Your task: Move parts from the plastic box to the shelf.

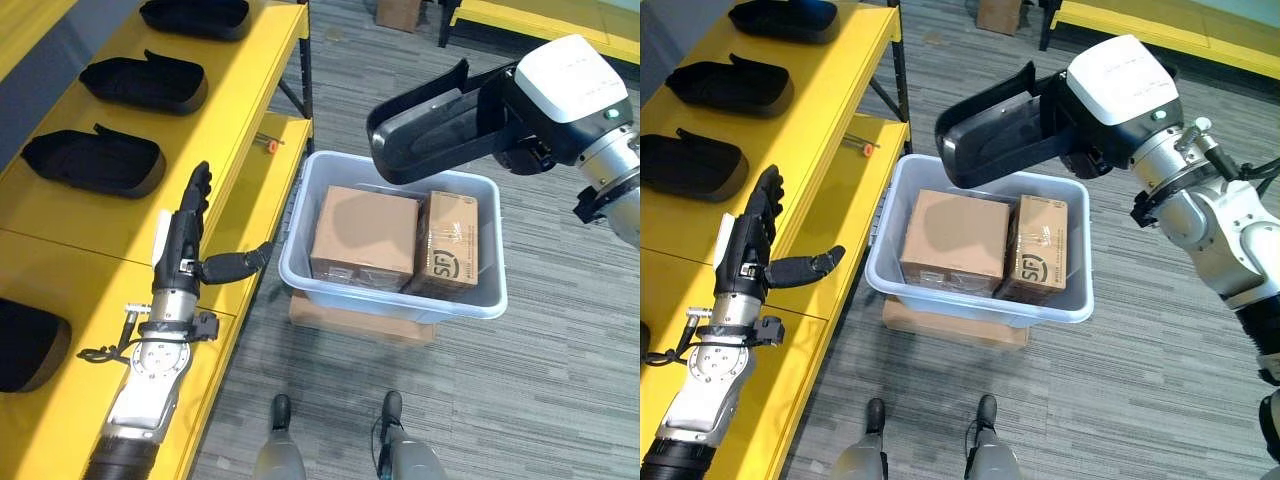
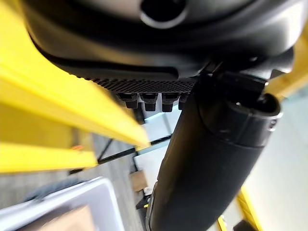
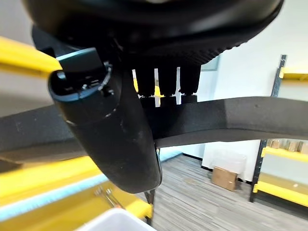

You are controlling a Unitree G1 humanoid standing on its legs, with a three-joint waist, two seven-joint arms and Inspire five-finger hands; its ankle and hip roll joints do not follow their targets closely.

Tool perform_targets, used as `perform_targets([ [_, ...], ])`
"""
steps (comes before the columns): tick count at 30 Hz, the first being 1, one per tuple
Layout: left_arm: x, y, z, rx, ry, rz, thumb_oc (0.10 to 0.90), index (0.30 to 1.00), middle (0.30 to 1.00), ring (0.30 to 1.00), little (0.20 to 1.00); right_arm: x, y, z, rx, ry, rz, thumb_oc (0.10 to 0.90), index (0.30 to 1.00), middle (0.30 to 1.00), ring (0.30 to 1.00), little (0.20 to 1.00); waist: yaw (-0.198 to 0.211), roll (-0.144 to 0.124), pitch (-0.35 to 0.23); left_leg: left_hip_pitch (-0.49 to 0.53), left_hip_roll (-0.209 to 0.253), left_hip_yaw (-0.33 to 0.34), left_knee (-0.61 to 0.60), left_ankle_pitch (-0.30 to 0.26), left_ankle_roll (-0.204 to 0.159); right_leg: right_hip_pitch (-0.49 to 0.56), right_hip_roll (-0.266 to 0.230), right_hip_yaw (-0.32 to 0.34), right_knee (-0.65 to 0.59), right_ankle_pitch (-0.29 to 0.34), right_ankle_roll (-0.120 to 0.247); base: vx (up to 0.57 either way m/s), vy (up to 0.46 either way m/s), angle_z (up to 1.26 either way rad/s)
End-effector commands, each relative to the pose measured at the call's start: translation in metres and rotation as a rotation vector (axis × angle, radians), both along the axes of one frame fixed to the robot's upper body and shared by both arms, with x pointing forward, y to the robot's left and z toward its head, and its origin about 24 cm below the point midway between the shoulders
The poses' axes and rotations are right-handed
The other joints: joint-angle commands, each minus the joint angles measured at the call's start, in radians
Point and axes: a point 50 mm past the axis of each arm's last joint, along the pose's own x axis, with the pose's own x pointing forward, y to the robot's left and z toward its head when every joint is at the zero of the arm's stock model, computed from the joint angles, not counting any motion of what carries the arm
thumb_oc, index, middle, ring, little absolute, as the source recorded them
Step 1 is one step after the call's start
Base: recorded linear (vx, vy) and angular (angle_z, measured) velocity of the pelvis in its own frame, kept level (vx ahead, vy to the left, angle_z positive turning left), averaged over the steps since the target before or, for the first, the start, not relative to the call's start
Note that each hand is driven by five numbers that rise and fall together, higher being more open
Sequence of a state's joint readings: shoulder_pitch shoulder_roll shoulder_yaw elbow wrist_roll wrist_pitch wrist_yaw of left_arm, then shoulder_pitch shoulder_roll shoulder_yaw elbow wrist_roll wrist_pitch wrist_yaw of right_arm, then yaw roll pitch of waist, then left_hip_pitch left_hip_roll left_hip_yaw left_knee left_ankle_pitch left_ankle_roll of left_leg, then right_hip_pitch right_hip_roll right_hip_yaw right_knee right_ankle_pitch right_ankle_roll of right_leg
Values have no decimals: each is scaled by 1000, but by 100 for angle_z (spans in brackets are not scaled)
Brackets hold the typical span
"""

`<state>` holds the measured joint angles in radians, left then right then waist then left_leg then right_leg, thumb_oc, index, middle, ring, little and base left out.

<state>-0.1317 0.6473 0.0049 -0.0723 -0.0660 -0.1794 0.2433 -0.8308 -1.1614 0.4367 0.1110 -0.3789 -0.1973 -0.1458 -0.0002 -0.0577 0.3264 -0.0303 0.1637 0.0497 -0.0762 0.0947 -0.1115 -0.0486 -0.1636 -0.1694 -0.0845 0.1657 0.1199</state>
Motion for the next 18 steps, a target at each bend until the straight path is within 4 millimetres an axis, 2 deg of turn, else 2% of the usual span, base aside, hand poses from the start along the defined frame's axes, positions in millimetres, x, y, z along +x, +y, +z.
perform_targets([
  [1,-4,-13,31,166,-238,-15,900,1000,1000,1000,1000,-3,8,14,209,-103,111,400,300,300,300,300,8,-20,-267,47,82,26,-11,-35,-49,47,-55,39,87,-144,89,36,-8,-8],
  [3,-2,-14,33,176,-257,-3,900,1000,1000,1000,1000,-2,9,12,226,-96,121,400,300,300,300,300,6,-19,-268,53,84,30,-11,-36,-50,50,-54,42,88,-146,88,29,-10,-9],
  [5,2,-14,41,279,-308,40,900,1000,1000,1000,1000,-2,14,11,255,-94,157,400,300,300,300,300,-6,-13,-277,66,90,38,-11,-39,-50,54,-51,50,93,-154,85,39,-15,-9],
  [14,17,-15,55,627,-422,159,900,1000,1000,1000,1000,-4,32,15,331,-98,279,400,300,300,300,300,-36,-4,-297,100,98,65,-11,-51,-55,65,-41,72,97,-167,85,26,-5,-6],
  [18,22,-13,60,723,-448,195,900,1000,1000,1000,1000,-4,36,17,335,-95,303,400,300,300,300,300,-43,-4,-301,108,100,72,-11,-56,-56,69,-39,78,91,-167,87,10,0,-2],
])
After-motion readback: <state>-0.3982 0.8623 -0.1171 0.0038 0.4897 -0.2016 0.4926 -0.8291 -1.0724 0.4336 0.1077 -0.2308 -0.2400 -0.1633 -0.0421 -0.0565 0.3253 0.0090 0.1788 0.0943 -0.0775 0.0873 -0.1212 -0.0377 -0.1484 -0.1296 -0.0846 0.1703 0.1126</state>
